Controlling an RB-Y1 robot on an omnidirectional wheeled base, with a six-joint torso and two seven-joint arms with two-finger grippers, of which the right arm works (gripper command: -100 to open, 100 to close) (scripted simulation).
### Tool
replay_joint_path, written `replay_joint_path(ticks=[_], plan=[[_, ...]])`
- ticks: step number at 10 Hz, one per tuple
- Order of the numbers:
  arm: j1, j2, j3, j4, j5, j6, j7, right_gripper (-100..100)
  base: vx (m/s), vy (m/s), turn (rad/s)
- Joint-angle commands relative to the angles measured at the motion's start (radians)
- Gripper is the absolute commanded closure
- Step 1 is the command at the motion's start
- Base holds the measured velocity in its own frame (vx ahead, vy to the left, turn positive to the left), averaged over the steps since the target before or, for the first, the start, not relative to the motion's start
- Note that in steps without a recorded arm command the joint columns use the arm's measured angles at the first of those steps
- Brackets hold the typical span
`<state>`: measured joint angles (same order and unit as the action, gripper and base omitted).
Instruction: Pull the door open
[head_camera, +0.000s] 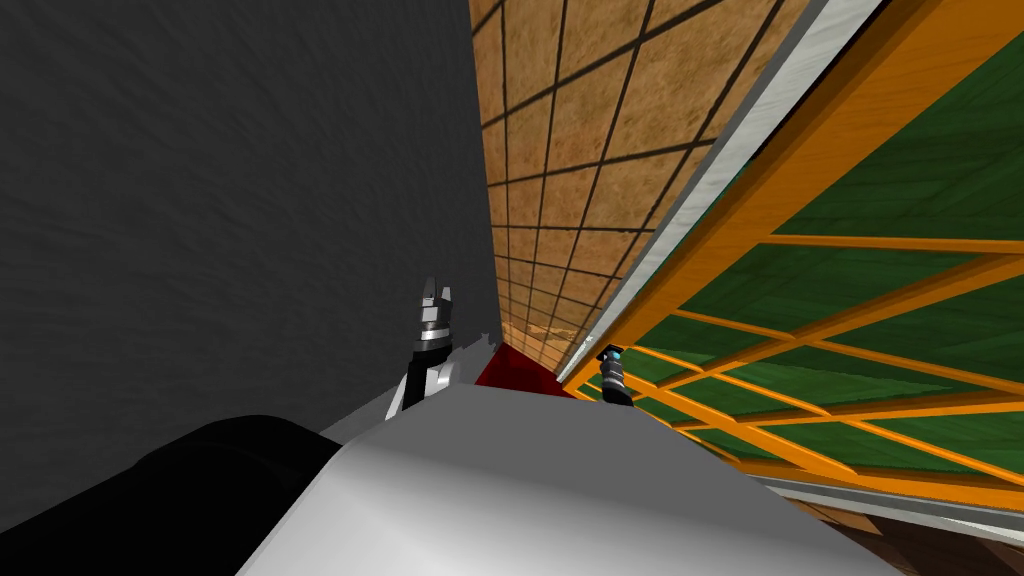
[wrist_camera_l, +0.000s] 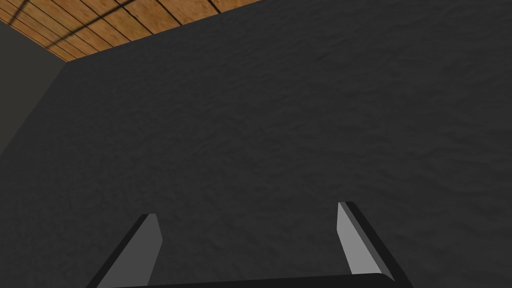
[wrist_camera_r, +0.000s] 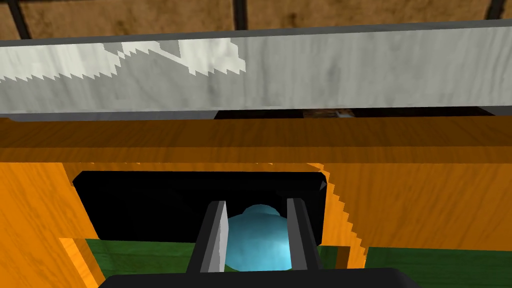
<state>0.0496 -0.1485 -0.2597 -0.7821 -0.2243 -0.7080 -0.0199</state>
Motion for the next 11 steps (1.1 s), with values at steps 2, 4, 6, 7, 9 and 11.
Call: replay_joint_path(ticks=[2,4,6,7,9,11], plan=[[0.008,-0.031,-0.013,0.027,-0.03,-0.014,-0.055,100,-0.042,-0.014,0.072],[0.009,-0.035,-0.002,0.027,-0.047,-0.02,-0.096,100,-0.051,-0.014,0.072],[0.009,-0.035,-0.002,0.027,-0.047,-0.02,-0.096,100,-0.006,0.0,-0.007],[0.011,-0.039,0.009,0.027,-0.064,-0.026,-0.136,100,-0.021,-0.005,0.089],[0.012,-0.044,0.019,0.028,-0.081,-0.032,-0.18,100,-0.058,-0.03,0.098],[0.015,-0.052,0.04,0.028,-0.116,-0.044,-0.244,100,-0.06,-0.01,0.1]])
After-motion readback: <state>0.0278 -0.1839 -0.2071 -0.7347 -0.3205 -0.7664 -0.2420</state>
